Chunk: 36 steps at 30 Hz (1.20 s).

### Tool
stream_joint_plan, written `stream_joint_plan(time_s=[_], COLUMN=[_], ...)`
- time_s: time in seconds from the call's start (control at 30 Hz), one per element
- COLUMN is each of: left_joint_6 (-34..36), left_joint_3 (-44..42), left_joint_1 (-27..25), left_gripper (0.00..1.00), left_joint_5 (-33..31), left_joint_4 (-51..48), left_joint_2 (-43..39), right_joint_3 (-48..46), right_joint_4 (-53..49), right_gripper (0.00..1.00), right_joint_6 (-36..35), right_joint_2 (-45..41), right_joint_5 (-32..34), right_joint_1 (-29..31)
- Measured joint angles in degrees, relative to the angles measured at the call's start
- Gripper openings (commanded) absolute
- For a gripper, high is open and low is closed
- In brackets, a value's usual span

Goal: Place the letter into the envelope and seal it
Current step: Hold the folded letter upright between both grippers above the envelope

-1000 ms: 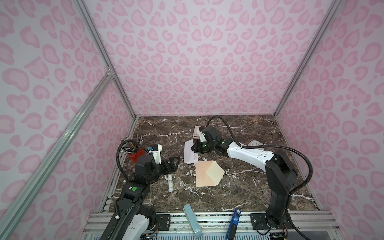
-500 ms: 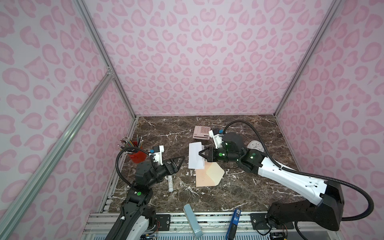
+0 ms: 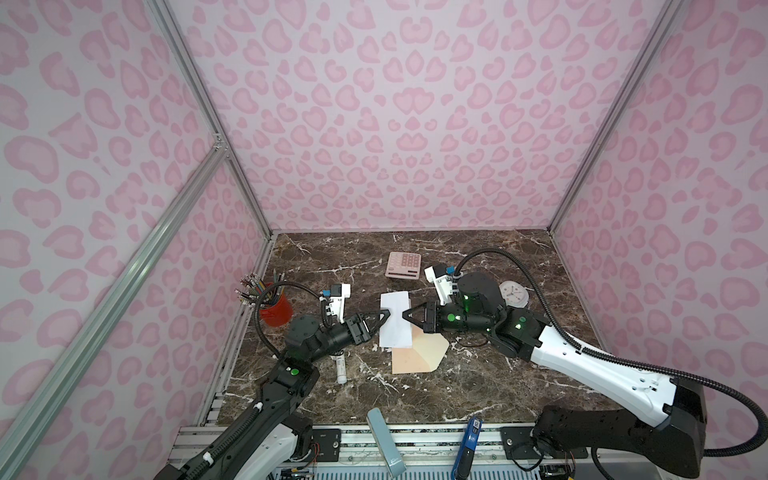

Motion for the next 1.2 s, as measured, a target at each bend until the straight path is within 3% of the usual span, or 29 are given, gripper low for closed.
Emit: stream_joint_plan(time_s=[0.17, 0.33, 0.43, 0.6, 0.7, 0.83, 0.97, 1.2], left_joint_6=[0.2, 0.4, 0.7, 0.7, 0.9, 0.8, -0.5, -2.0], left_joint_3=[0.3, 1.0, 1.0, 1.0, 1.0, 1.2, 1.2, 1.0], left_joint_1=[-0.9, -1.0, -1.1, -1.2, -1.3, -1.4, -1.4, -1.4], left_gripper=[0.48, 0.23, 0.22, 0.04, 0.04, 0.04, 0.04, 0.04], left_joint_5=[-0.2, -0.4, -0.7, -1.2, -1.3, -1.3, -1.3, -1.2], left_joint_4=[0.5, 1.3, 1.3, 1.3, 1.3, 1.4, 2.6, 4.8], left_joint_2=[0.5, 0.6, 0.8, 1.3, 1.3, 1.6, 3.0, 4.8], right_joint_3=[-1.6, -3.0, -3.9, -5.1, -6.8, -13.0, -18.8, -20.2], right_joint_4=[0.7, 1.3, 1.8, 2.0, 2.4, 5.5, 10.9, 22.1], right_gripper=[0.04, 0.08, 0.1, 0.41, 0.54, 0.65, 0.67, 0.68], right_joint_6=[0.0, 0.0, 0.0, 0.3, 0.0, 0.3, 1.7, 2.8], right_joint_2=[-0.1, -0.5, -1.0, -1.8, -2.8, -5.2, -5.4, -3.4], right_joint_5=[0.0, 0.0, 0.0, -0.2, -1.1, -1.1, -2.0, -7.7], right_joint_1=[-0.3, -0.8, -1.2, -1.8, -3.0, -5.9, -7.4, -7.5])
